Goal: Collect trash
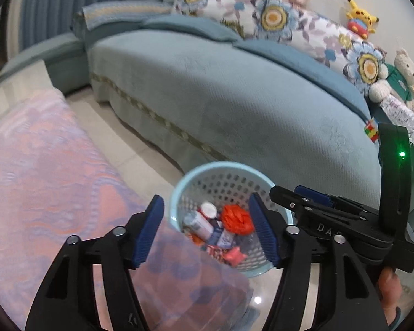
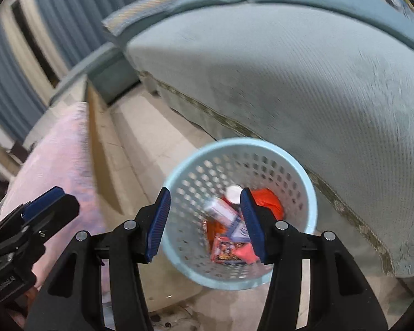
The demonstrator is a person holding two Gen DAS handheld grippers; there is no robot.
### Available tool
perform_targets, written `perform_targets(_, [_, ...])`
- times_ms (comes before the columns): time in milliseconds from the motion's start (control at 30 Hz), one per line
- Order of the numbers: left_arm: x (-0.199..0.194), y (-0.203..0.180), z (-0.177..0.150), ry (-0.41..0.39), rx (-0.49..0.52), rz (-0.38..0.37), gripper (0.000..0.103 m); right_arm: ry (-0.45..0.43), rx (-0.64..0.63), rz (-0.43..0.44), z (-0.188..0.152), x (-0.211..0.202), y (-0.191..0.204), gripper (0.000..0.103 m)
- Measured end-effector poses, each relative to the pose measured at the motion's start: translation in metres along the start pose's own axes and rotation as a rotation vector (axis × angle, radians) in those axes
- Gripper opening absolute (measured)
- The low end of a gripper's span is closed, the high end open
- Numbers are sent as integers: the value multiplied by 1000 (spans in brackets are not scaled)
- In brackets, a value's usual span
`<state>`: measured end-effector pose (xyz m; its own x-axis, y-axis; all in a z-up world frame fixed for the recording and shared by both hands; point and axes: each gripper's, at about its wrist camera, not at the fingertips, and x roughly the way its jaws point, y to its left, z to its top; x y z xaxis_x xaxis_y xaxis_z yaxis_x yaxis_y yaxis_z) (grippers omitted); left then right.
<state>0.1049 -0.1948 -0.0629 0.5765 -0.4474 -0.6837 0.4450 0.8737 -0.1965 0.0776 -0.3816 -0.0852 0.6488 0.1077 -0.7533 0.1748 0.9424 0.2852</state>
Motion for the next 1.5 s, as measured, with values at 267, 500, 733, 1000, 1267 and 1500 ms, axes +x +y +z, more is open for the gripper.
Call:
perform_targets(267, [-99,13,-15,-290,-46,154,78,-253,-170,7,-15,-70,63,60])
perform_targets(500, [-132,28,-44,-341,-94,382,82,-400,-162,-85,-32,-99,87,60])
perform_targets(733, [-140,53,-54,-354,-123,430,82,-515,-201,-155,-52,-112,107,60])
perform_targets(1000, [-144,64,-56,-362,-144,450,84,-480,-184,-121,-50,-109,108,60])
perform_targets(1267, [-143,65,-57,-357,-144,451,85,-487,-204,-127,-53,-111,118,60])
perform_targets(1500, [-145,67,-59,-377,-152,444,85,-501,-242,-118,-58,-113,130,60])
